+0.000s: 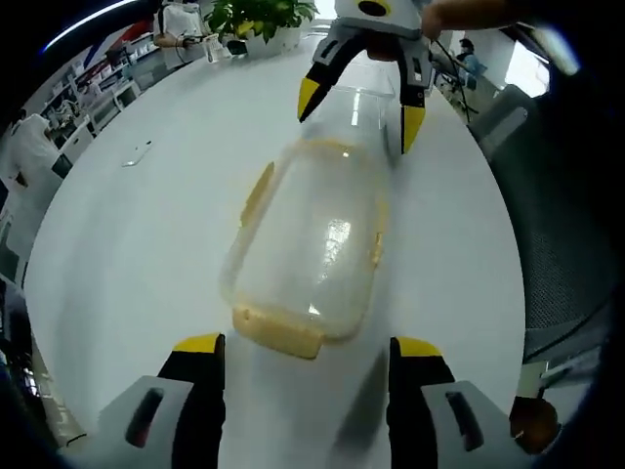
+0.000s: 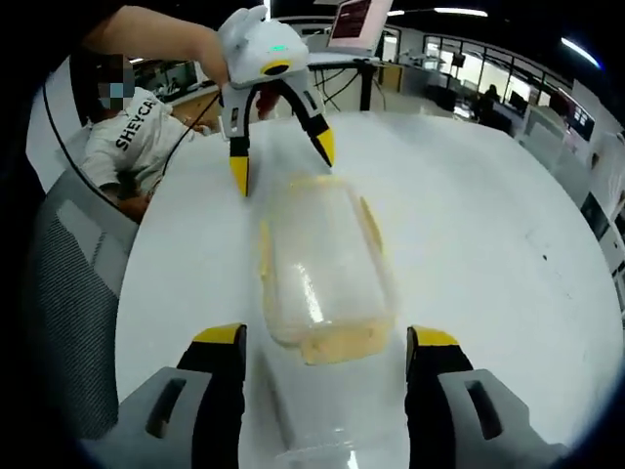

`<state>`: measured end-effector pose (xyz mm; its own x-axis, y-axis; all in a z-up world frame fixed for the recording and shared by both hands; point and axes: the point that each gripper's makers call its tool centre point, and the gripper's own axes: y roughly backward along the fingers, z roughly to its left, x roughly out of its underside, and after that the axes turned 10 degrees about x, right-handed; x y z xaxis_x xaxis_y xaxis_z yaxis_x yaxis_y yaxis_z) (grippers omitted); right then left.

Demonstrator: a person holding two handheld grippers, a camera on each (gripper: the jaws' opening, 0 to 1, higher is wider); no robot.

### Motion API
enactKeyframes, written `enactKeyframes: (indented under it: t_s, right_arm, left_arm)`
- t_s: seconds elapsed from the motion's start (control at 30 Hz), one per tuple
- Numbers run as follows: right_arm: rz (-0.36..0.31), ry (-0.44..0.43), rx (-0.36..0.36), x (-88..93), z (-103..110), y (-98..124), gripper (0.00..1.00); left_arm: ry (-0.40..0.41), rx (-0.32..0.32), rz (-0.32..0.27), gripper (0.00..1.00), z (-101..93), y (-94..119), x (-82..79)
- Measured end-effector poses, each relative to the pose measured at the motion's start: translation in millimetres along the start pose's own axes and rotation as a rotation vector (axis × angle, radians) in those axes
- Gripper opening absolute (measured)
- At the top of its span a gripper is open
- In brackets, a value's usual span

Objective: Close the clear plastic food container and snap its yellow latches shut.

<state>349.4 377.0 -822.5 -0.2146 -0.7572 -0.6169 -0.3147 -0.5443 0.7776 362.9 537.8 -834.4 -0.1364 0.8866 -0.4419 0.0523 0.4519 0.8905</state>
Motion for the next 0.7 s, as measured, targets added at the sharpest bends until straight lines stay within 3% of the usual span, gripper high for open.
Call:
enactKeyframes:
  t_s: [0.17,0.7]
  right_arm:
    - [0.044,0.075,-0.013,7.4,0,-4,0.61]
    - [0.113,0.135,-0.028,14.5,-4,-13,0.49]
  left_arm:
    - [-0.032,0.006,0.02,0.62,5.7,-1,-0.1]
    - [-0.11,0.044,0.049,0.46,8.4,-9,-3.8]
